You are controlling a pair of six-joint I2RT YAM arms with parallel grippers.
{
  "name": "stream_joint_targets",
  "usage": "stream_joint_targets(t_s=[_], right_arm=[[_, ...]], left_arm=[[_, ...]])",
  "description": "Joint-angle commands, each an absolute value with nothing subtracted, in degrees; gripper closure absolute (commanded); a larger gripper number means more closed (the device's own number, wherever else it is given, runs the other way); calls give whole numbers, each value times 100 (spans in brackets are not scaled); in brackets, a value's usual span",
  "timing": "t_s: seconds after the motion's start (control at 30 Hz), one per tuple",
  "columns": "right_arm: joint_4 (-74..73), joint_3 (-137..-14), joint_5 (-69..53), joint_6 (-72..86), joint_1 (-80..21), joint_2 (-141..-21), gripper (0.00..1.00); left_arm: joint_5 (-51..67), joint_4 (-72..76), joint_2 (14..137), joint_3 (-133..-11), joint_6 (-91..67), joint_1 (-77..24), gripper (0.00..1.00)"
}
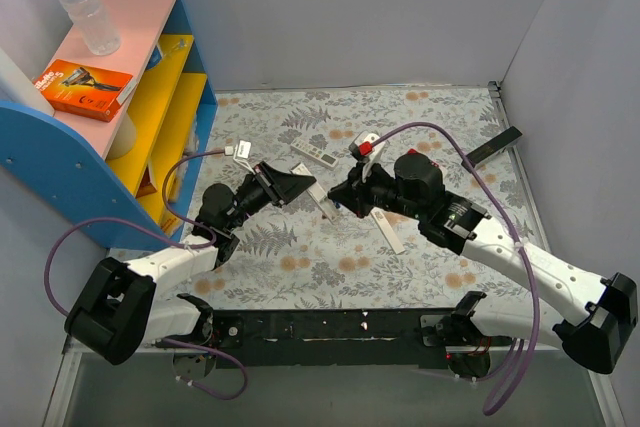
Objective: Load the batteries into the remote control
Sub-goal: Load the battery into the remote control.
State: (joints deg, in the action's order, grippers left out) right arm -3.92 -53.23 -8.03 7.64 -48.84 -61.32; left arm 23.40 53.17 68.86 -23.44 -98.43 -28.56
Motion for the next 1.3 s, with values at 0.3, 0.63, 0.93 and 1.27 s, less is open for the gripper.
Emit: stream_joint_targets(t_s=[0.3, 0.63, 0.93, 1.27], right_arm=[[237, -5616, -607, 519, -5361, -6258, 99], [35, -5608, -466, 448, -5388, -6293, 99], [-404, -5686, -396, 360, -5379, -6311, 99], [-703, -5809, -396, 264, -5379, -6469, 91]], left_arm=[[2224, 5889, 6873, -2523, -10397, -2839, 100], [2206, 6091, 6820, -2470, -10555, -2839, 100], [2267, 6231, 6794, -2461, -10538, -2839, 100], [2312, 6398, 6768, -2435, -10494, -2830, 100]])
